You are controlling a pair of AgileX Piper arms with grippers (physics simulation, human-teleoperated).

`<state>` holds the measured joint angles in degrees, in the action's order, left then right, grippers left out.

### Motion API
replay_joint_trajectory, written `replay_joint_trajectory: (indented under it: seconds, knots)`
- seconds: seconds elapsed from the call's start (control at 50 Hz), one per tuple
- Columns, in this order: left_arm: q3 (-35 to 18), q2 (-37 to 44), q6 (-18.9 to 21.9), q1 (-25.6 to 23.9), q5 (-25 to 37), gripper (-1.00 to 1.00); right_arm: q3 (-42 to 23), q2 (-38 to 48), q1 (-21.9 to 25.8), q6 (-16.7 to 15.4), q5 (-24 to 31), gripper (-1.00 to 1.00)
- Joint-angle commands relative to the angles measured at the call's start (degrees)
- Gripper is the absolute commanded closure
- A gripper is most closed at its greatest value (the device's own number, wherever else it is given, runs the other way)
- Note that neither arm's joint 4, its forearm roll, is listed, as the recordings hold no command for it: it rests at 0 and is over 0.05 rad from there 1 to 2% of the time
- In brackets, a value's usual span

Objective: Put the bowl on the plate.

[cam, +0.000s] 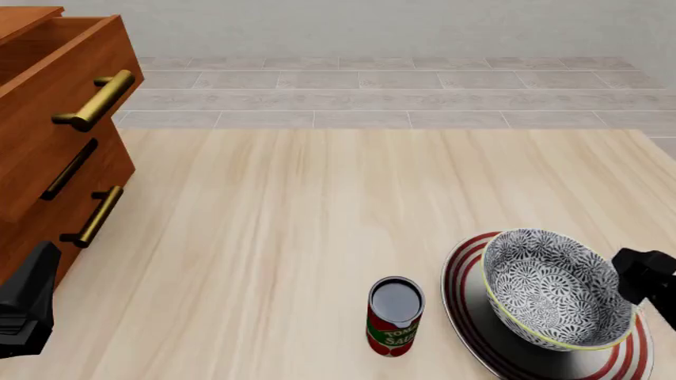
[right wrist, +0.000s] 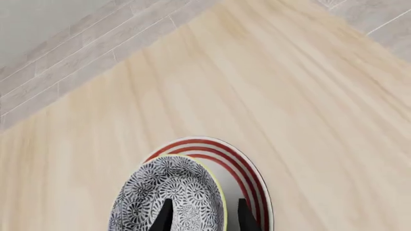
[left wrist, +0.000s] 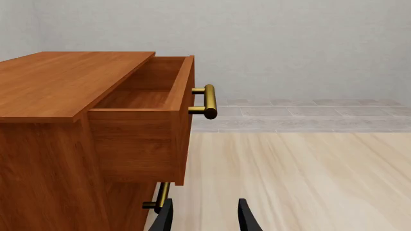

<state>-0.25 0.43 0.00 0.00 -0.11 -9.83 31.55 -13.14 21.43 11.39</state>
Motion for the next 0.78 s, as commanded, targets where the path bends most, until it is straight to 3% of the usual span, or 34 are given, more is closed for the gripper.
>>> replay_joint_trajectory:
  seconds: [0.02, 0.44, 0.78]
  knots:
    - [0.0, 0.0, 0.0, 0.0, 0.0, -1.0, -5.26, -3.97, -0.44, -0.79, 6.34, -1.0]
    - [0.0, 0.0, 0.0, 0.0, 0.0, -1.0, -19.68, -8.38, 2.28, -2.58, 17.45, -1.0]
    - [0.0, 0.0, 0.0, 0.0, 0.0, -1.0, -27.4, -8.62, 5.37, -3.37, 21.52, -1.0]
